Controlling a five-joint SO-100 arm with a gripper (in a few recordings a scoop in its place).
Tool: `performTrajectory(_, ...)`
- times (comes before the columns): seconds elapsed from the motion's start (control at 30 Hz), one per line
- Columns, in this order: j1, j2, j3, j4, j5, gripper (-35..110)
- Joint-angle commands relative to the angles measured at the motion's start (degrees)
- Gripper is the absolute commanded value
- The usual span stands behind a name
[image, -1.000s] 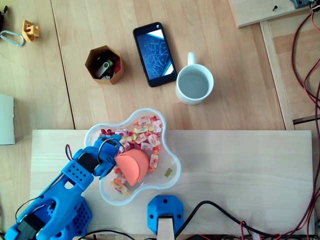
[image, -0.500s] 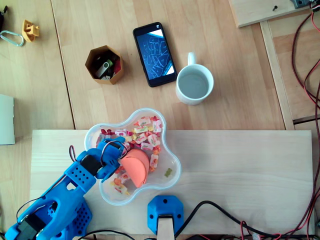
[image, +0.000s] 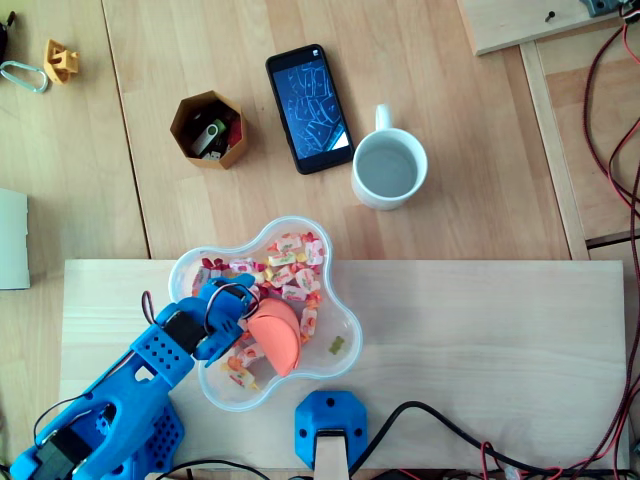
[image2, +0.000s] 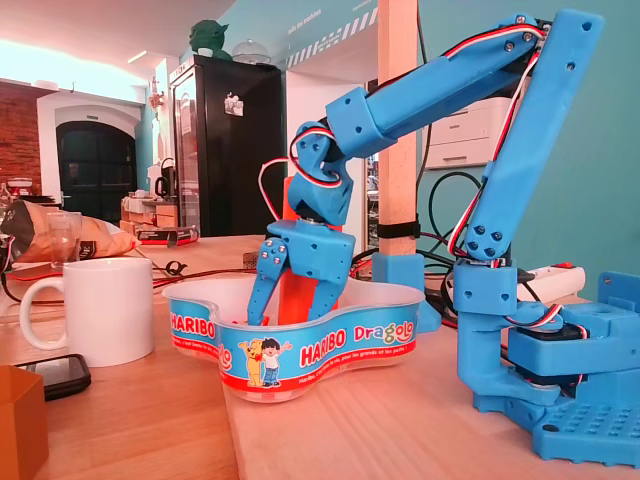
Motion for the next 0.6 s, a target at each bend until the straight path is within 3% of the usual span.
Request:
performTrajectory(0.0,1.2,1.1,-1.5,0.9,-0.6,22)
performTrajectory(0.57,0.6,-0.4,-0.8,-0.2,-0.7,22)
